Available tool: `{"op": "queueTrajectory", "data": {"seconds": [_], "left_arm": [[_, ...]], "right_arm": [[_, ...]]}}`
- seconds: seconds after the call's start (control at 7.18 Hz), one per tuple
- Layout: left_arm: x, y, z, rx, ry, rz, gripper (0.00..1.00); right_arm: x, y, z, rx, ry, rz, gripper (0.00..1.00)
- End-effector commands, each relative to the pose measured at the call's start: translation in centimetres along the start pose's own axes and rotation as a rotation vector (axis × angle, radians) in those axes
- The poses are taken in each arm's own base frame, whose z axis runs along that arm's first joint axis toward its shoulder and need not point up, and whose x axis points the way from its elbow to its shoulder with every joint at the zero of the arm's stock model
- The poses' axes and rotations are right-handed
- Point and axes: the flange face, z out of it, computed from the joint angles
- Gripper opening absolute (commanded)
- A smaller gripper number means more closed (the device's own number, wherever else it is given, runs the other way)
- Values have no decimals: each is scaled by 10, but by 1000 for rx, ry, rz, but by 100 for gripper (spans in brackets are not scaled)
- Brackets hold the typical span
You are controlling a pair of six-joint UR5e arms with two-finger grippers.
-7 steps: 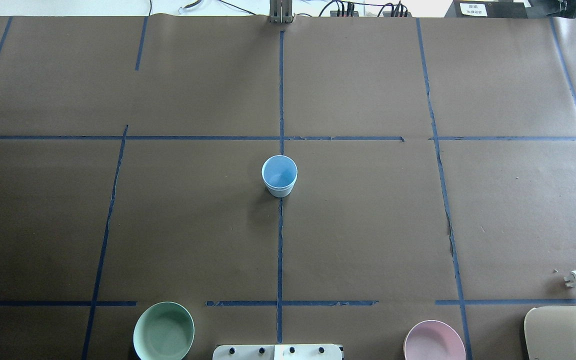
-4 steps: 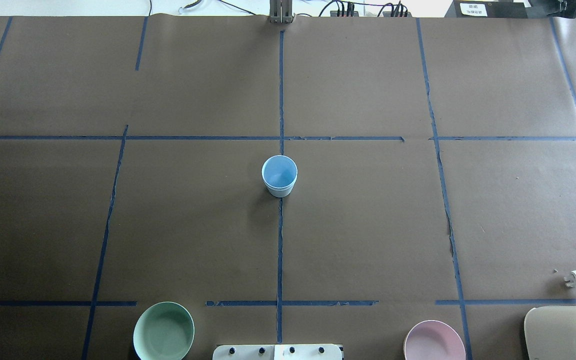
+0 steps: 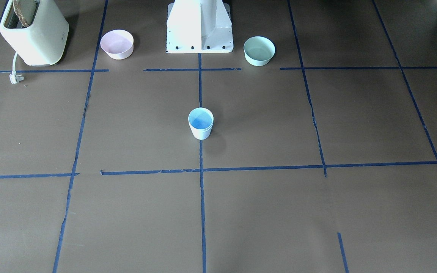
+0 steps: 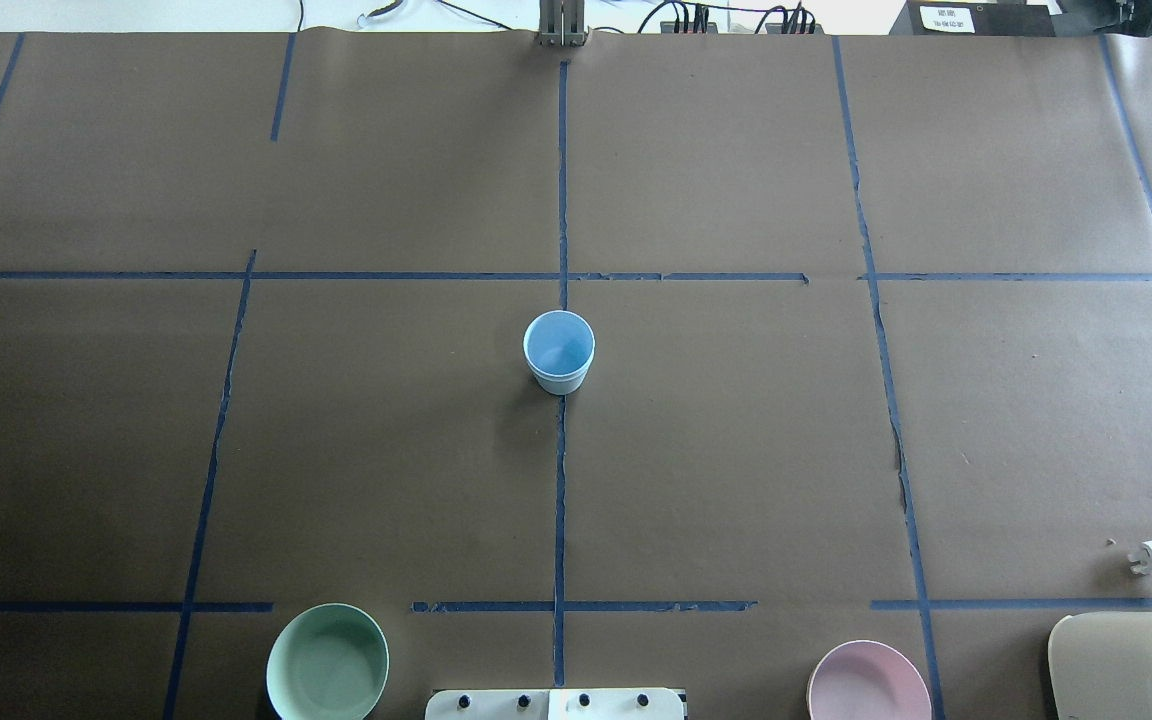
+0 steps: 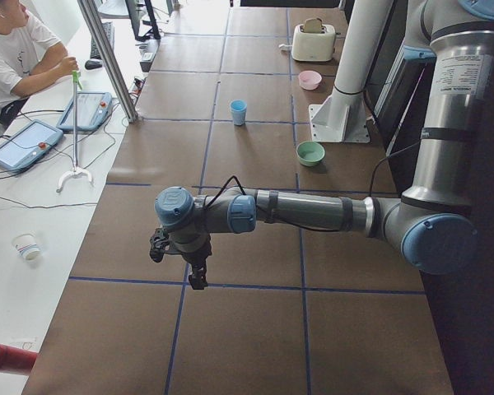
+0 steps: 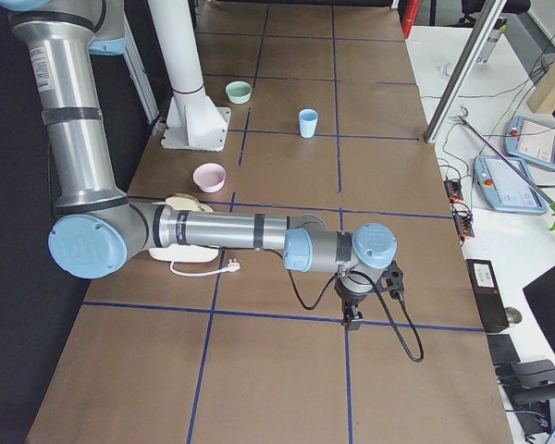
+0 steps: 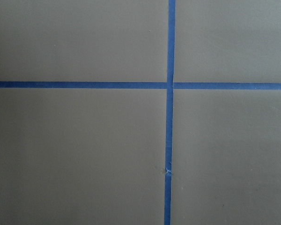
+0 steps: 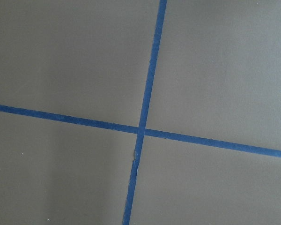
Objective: Stack blue cups with both arms
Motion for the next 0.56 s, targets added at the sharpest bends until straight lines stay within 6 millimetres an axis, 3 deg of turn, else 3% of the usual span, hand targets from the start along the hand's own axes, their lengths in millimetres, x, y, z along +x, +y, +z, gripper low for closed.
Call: {"op": "queueTrajectory", "data": {"seconds": [0.0, 0.42], "left_arm": [[2, -2, -6, 9, -1, 1, 100], [1, -2, -9, 11, -1, -4, 100]], "right_arm": [[0, -2, 1, -1, 0, -7, 100], [-3, -2, -4, 9, 3, -15, 100]]}}
